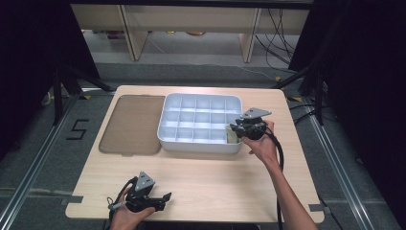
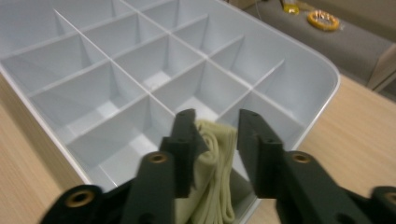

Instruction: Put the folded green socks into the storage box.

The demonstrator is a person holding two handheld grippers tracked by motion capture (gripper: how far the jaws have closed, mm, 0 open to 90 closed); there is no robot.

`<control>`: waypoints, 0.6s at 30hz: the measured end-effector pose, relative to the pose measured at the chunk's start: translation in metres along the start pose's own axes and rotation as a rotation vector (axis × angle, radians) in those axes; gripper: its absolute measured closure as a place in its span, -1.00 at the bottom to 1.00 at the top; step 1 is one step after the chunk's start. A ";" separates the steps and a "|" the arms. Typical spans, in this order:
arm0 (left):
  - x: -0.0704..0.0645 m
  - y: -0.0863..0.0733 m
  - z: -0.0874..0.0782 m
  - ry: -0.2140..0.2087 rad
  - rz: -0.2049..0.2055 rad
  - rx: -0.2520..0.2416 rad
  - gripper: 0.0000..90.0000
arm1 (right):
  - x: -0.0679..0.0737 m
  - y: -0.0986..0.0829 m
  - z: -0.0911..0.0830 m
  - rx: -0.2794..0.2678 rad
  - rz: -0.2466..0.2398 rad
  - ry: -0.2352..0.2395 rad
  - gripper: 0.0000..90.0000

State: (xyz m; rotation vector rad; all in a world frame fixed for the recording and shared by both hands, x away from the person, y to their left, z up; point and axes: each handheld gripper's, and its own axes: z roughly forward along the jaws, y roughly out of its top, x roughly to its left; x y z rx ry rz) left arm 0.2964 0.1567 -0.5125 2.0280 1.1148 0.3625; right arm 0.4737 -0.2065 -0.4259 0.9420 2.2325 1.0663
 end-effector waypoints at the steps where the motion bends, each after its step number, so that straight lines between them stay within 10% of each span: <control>1: 0.001 0.000 0.000 0.007 0.009 0.006 -0.51 | 0.000 0.003 -0.002 -0.012 -0.009 0.000 0.66; 18: 0.002 0.000 -0.001 0.000 -0.004 -0.001 -0.51 | 0.003 -0.007 0.027 0.214 0.016 0.020 0.89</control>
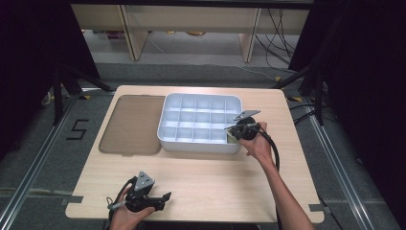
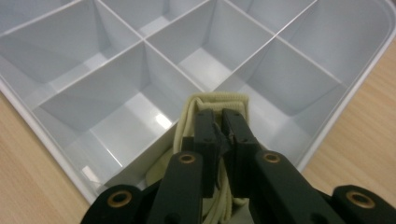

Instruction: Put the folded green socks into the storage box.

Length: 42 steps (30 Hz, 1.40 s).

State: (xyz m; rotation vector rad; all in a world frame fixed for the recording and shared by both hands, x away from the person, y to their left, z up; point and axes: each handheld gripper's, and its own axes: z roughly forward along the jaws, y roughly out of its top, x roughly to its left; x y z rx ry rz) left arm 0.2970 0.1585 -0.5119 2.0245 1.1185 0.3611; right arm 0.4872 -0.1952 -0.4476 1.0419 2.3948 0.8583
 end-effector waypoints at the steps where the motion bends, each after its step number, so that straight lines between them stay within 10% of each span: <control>1: 0.001 0.000 0.000 0.003 -0.001 -0.001 -0.51 | 0.001 -0.001 0.003 -0.012 0.002 -0.003 0.89; 13: 0.001 0.000 -0.001 -0.001 -0.003 -0.004 -0.51 | 0.002 0.009 0.014 0.165 0.019 0.022 0.87; 25: -0.001 0.000 0.000 -0.001 -0.001 0.004 -0.51 | -0.001 0.010 0.022 0.226 0.044 0.061 0.84; 37: 0.000 0.000 0.000 0.001 0.000 0.000 -0.51 | -0.013 0.019 -0.004 0.055 0.062 0.068 0.70; 42: 0.001 0.000 -0.001 0.005 0.003 0.008 -0.51 | -0.015 0.023 0.004 0.074 0.047 0.043 0.70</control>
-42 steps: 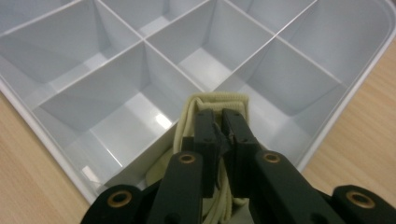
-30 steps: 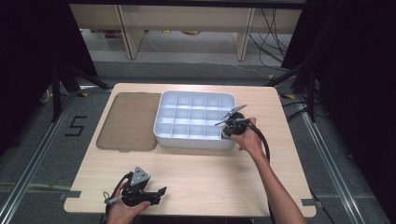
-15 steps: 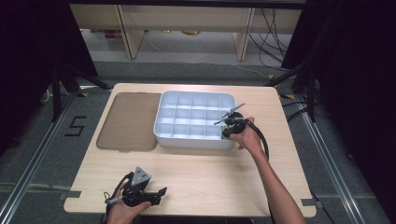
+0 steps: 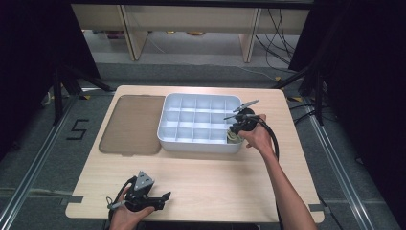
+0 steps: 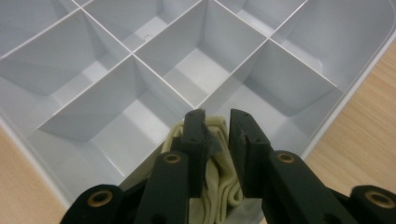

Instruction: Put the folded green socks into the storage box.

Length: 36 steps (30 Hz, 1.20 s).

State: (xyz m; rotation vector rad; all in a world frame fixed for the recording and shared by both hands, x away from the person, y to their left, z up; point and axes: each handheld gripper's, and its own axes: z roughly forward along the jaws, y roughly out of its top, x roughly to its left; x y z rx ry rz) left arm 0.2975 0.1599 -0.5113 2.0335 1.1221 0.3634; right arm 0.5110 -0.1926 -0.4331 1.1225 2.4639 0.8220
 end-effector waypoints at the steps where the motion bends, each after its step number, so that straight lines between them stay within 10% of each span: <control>1: 0.000 0.000 0.000 0.002 -0.005 -0.005 -0.51 | 0.001 0.000 0.004 0.024 0.010 -0.012 0.70; 17: 0.001 0.000 0.000 -0.003 0.003 0.002 -0.51 | 0.009 -0.001 0.016 0.172 -0.031 -0.016 0.79; 25: 0.000 0.000 0.000 0.002 -0.010 0.001 -0.51 | 0.008 0.002 -0.007 0.080 0.031 0.025 0.74; 36: 0.000 0.000 -0.001 -0.006 0.004 -0.002 -0.51 | 0.021 -0.007 -0.047 -0.125 -0.021 0.065 0.65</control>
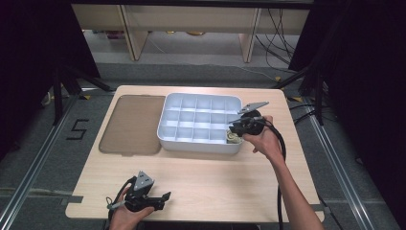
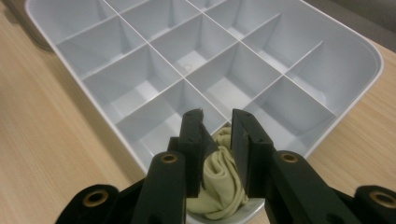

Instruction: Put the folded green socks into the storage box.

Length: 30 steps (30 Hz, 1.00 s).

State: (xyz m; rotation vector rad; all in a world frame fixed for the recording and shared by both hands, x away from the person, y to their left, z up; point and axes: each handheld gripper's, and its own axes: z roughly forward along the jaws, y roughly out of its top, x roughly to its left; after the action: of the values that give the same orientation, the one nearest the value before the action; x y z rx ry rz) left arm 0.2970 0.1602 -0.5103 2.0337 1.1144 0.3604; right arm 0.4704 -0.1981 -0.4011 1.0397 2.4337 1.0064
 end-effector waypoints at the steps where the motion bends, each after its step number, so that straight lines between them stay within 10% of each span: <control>1: 0.000 0.000 0.000 0.001 0.000 0.000 -0.51 | 0.001 -0.001 -0.002 -0.014 -0.009 -0.001 0.64; 30: 0.000 0.000 -0.001 -0.032 -0.015 -0.011 -0.51 | 0.021 -0.034 -0.023 -0.179 0.056 0.110 0.09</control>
State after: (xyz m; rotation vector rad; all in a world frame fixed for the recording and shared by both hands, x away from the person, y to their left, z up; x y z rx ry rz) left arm 0.2968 0.1604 -0.5095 2.0140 1.1048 0.3247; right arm 0.4261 -0.2108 -0.4092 1.0206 2.3578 1.3059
